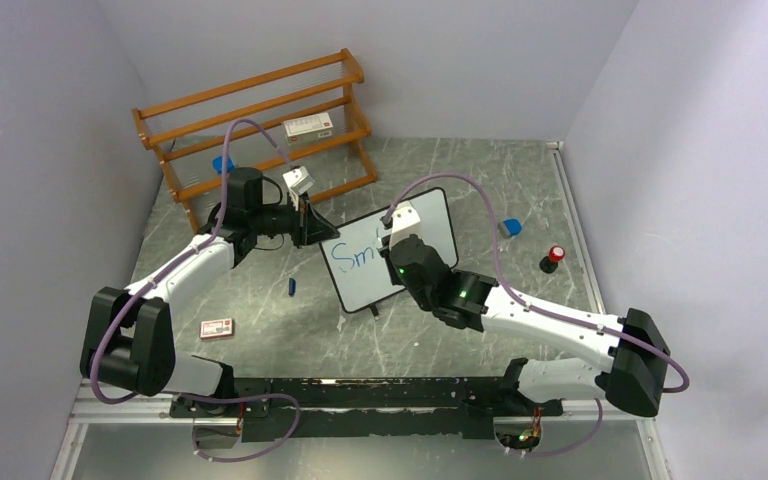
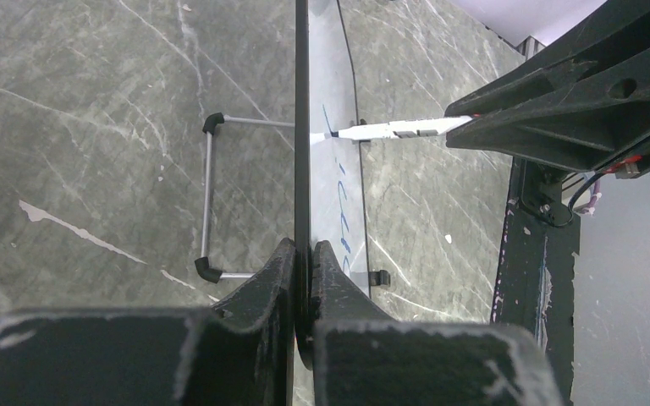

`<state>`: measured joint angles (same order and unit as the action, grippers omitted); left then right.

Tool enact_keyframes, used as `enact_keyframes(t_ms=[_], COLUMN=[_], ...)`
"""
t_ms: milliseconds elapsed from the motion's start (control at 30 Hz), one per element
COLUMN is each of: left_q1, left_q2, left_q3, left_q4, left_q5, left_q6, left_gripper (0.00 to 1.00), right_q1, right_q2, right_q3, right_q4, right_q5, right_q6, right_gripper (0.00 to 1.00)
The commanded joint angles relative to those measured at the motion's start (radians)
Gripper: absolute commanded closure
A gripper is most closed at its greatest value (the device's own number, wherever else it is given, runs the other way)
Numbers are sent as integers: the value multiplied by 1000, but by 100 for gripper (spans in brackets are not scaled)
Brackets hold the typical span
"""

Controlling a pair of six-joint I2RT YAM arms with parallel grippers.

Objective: Write a sentence on the whiteboard

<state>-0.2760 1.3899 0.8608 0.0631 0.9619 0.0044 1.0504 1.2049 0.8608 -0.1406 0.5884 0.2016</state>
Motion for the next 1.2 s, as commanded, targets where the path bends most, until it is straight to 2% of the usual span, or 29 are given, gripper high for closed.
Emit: enact_keyframes(t_ms=[0,867,1167], left_q1=[6,6,6], left_q2=[11,12,12], left_q3=[20,20,19], left_q4=[-28,-29,-26], left_q5=[8,9,9], left_q6=[57,56,54], left_gripper=[95,95,95], right_q1=[1,19,19], right_q2=[-1,-20,-50], right_q3=[-27,-68,-74], right_q4=[-50,-119,-79], right_q5=[-12,26,37], right_q6=[26,66,67], right_gripper=[100,100,100])
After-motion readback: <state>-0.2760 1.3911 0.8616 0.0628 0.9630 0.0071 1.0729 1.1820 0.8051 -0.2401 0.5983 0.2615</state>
